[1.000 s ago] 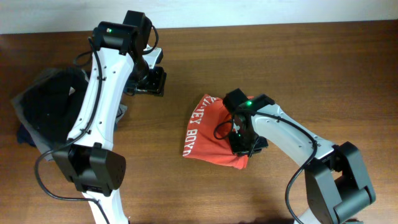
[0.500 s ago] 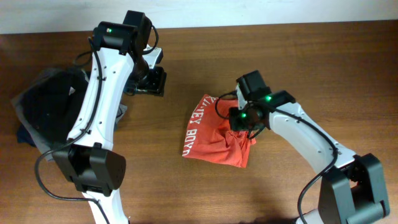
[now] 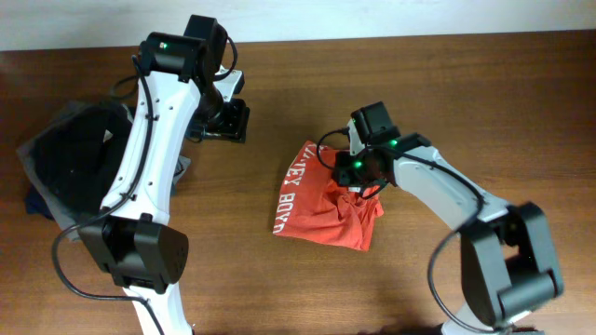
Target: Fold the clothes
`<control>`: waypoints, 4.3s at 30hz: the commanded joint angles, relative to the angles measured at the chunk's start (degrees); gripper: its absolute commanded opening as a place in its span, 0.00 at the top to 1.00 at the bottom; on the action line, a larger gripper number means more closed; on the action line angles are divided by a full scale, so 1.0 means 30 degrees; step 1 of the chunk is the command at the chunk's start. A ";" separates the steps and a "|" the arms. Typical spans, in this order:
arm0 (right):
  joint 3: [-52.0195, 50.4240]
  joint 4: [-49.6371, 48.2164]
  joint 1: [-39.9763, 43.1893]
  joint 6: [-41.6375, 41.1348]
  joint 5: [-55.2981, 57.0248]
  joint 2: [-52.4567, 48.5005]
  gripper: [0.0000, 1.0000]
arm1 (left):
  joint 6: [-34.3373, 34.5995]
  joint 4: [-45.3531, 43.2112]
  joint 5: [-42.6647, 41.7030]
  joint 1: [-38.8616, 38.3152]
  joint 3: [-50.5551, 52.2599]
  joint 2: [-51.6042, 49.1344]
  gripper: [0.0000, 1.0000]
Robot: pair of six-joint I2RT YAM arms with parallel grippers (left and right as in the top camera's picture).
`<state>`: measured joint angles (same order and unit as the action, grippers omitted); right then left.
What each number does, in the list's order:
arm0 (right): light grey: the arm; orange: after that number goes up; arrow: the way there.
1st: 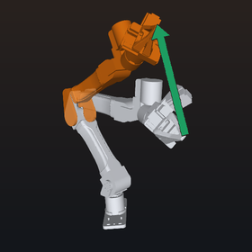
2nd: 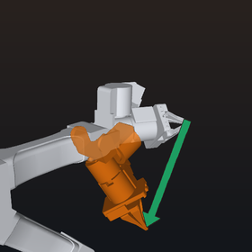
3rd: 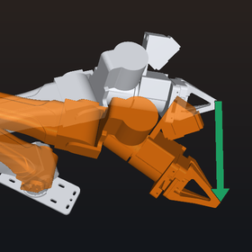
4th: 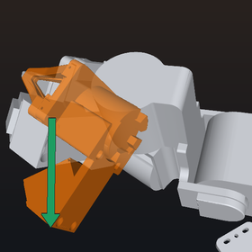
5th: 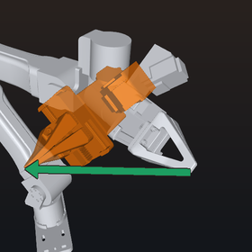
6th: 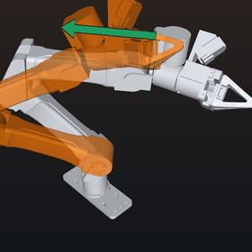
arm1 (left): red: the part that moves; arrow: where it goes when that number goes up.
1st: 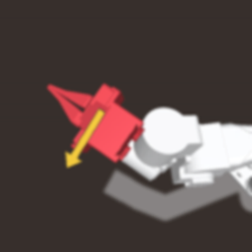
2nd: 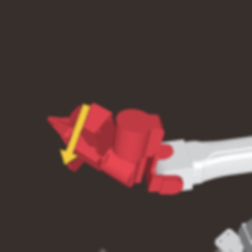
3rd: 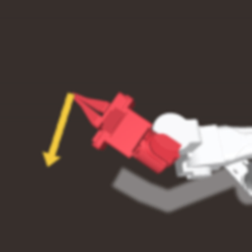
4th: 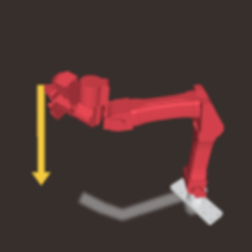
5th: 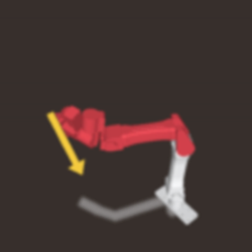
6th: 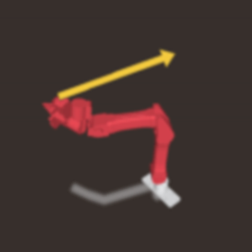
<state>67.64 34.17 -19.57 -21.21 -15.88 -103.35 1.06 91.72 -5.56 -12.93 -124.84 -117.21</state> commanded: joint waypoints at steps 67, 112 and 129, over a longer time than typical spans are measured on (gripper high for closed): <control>0.0204 0.1610 0.3956 0.2412 -0.3381 0.3271 0.94 | -0.0233 -0.0248 0.0131 0.0117 -0.0211 0.0670 0.36; 0.0029 0.2572 0.3330 0.1501 -0.3832 0.1800 0.96 | -0.0233 -0.0248 0.0066 0.0117 -0.0211 0.0670 0.36; 0.0022 0.7890 0.3650 0.3424 -0.1107 0.2477 0.53 | -0.0255 -0.0277 0.0146 0.0117 -0.0211 0.0670 0.31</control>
<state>67.59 55.70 -8.60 -12.86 -21.87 -96.77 1.06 90.83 -5.56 -12.93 -124.84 -117.21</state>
